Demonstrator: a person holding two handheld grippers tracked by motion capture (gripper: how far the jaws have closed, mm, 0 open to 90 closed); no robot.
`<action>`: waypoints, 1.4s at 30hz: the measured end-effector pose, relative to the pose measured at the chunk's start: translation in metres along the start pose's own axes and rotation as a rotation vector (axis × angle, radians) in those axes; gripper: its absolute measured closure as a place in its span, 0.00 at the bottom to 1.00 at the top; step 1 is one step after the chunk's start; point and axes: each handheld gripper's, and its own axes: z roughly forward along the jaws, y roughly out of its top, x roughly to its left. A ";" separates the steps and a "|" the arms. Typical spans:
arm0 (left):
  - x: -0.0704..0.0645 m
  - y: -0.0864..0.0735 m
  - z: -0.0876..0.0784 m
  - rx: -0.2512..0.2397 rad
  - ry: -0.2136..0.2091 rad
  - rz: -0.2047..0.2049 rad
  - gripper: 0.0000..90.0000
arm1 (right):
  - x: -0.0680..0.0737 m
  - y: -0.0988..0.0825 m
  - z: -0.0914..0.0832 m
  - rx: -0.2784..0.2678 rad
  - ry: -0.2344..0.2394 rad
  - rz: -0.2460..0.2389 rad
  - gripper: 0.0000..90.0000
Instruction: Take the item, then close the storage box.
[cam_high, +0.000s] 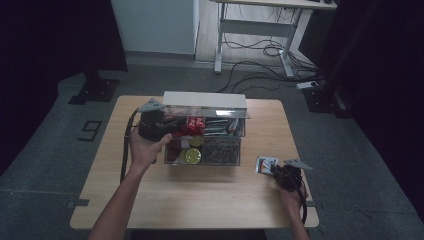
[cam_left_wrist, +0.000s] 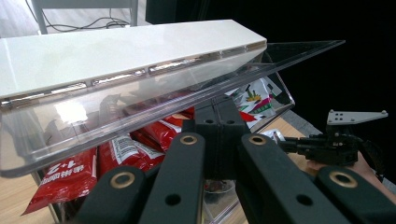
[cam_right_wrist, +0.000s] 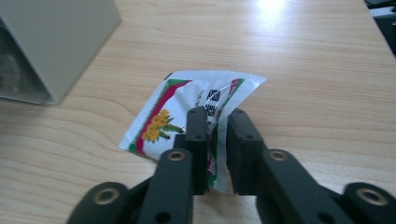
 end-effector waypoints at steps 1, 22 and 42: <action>0.000 0.000 0.000 0.000 0.000 0.000 1.00 | 0.000 0.000 0.001 0.007 -0.010 -0.003 0.85; -0.001 -0.001 0.000 0.000 -0.003 0.000 1.00 | 0.006 0.004 -0.006 -0.037 -0.032 0.011 0.61; -0.008 -0.003 -0.005 -0.004 -0.015 0.007 1.00 | 0.015 0.008 -0.014 -0.062 0.006 -0.005 0.63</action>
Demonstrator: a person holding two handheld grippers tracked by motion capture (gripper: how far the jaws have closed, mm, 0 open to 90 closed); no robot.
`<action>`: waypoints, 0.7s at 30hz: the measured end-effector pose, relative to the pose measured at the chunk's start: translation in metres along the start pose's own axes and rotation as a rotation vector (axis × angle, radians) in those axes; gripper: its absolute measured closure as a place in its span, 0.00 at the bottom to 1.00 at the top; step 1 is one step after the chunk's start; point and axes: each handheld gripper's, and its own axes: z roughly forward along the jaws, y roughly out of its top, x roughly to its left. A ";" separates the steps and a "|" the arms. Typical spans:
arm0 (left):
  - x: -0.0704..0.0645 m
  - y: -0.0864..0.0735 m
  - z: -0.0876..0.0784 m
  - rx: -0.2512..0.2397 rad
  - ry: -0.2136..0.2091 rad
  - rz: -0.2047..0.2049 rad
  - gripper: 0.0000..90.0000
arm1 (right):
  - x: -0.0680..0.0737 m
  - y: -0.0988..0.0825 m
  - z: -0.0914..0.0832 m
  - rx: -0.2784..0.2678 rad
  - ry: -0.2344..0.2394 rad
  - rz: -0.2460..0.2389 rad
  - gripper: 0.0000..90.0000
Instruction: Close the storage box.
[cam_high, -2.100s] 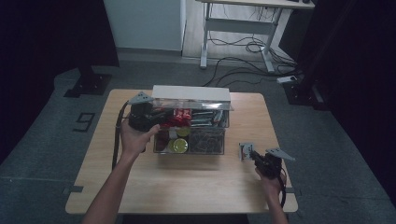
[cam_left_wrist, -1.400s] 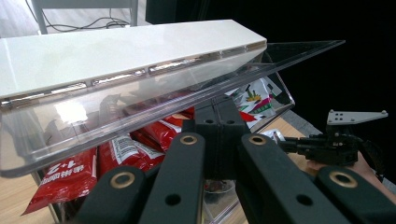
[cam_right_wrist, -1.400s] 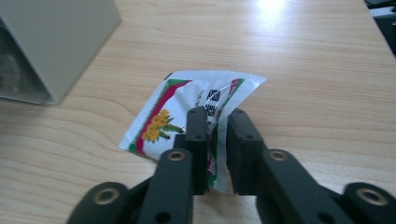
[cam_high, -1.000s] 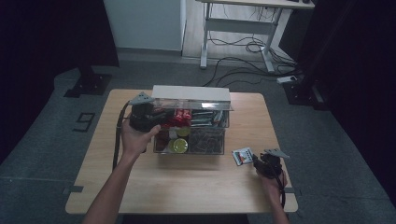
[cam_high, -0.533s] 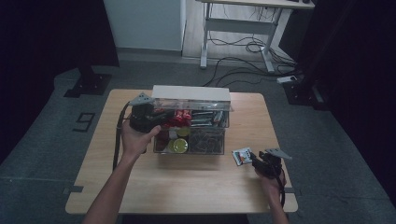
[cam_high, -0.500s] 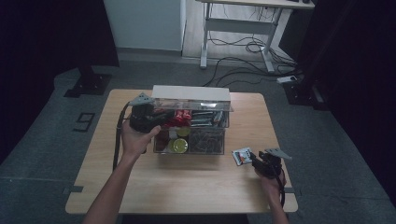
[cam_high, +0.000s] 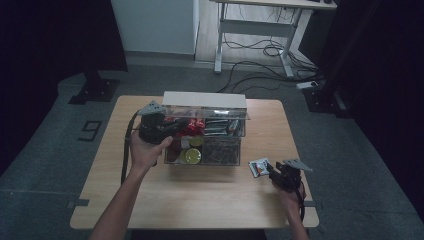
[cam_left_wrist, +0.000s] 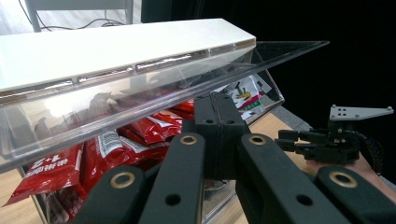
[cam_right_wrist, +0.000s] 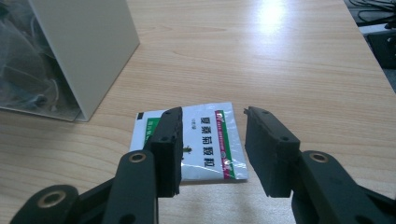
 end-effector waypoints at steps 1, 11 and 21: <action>0.000 0.000 0.000 -0.001 0.001 0.001 1.00 | 0.001 0.000 0.000 -0.002 0.001 -0.002 0.63; 0.004 -0.008 0.000 0.009 -0.019 -0.012 1.00 | 0.003 0.001 -0.002 -0.002 0.005 -0.003 0.64; 0.005 -0.018 0.002 0.023 -0.026 -0.022 1.00 | 0.003 -0.001 -0.001 0.005 0.007 -0.004 0.64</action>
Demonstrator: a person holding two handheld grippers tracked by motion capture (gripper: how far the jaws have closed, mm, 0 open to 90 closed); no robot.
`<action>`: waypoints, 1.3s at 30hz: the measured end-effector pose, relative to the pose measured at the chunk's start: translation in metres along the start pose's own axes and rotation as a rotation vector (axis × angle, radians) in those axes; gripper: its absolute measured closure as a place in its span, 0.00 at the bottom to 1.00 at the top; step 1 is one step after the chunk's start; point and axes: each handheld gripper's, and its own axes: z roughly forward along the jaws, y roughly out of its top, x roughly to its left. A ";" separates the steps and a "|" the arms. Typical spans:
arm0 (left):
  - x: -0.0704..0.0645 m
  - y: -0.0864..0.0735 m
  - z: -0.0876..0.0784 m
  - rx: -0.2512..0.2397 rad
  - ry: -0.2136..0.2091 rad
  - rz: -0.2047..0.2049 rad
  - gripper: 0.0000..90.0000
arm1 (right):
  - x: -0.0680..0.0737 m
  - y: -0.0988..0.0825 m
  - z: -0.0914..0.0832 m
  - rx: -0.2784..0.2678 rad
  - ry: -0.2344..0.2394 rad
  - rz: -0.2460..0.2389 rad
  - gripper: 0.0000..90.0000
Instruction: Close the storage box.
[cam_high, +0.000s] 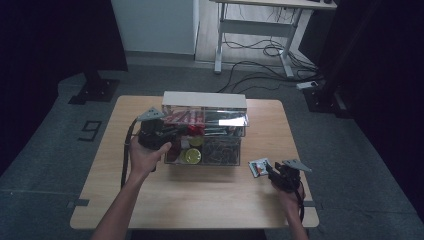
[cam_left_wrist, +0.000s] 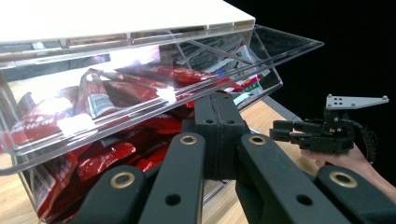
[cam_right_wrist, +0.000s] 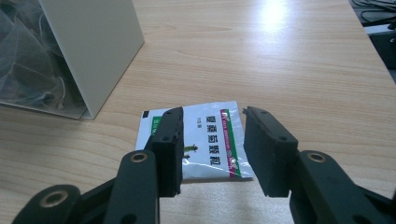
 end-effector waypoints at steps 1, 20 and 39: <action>0.000 -0.001 0.001 0.003 -0.001 -0.001 1.00 | 0.000 0.000 0.000 0.001 0.002 0.000 0.64; 0.002 -0.014 0.007 0.017 -0.010 -0.016 1.00 | 0.000 -0.003 0.003 0.011 0.005 0.007 0.64; 0.004 -0.028 -0.001 0.008 -0.006 0.007 0.82 | -0.001 -0.003 0.003 0.010 0.009 0.012 0.64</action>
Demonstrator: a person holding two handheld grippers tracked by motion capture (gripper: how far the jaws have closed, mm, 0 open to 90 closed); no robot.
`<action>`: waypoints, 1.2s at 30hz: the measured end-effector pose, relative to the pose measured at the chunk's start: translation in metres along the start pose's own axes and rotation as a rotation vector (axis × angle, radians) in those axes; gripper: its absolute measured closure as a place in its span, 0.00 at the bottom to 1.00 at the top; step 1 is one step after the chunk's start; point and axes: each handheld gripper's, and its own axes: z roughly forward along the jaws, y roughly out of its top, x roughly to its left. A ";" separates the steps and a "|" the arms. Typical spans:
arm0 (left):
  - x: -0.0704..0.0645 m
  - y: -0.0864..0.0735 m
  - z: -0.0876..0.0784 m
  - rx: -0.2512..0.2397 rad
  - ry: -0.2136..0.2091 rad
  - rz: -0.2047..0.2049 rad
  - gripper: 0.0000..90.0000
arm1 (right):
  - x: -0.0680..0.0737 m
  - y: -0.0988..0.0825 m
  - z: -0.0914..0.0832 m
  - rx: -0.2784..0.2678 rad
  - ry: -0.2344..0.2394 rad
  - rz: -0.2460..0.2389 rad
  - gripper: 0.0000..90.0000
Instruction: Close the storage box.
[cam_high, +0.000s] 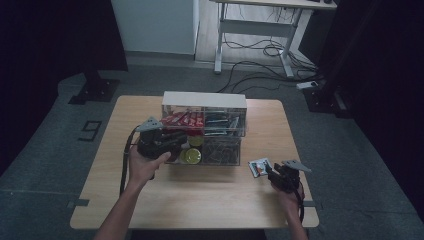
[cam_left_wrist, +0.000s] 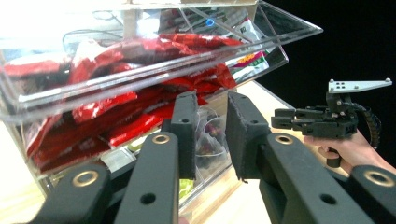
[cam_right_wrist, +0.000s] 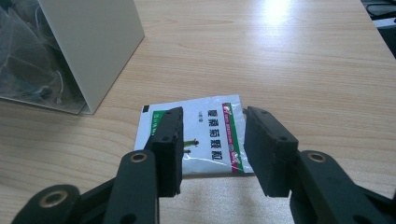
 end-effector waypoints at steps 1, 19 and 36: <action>0.000 -0.001 -0.001 0.002 -0.001 0.004 0.81 | 0.000 0.000 0.000 -0.001 0.001 0.000 0.64; 0.003 -0.034 -0.014 0.003 0.001 0.038 0.60 | -0.001 -0.002 -0.002 0.000 0.001 -0.001 0.63; 0.033 -0.089 -0.026 0.036 0.066 -0.009 0.57 | 0.001 -0.004 -0.002 0.010 0.001 -0.008 0.63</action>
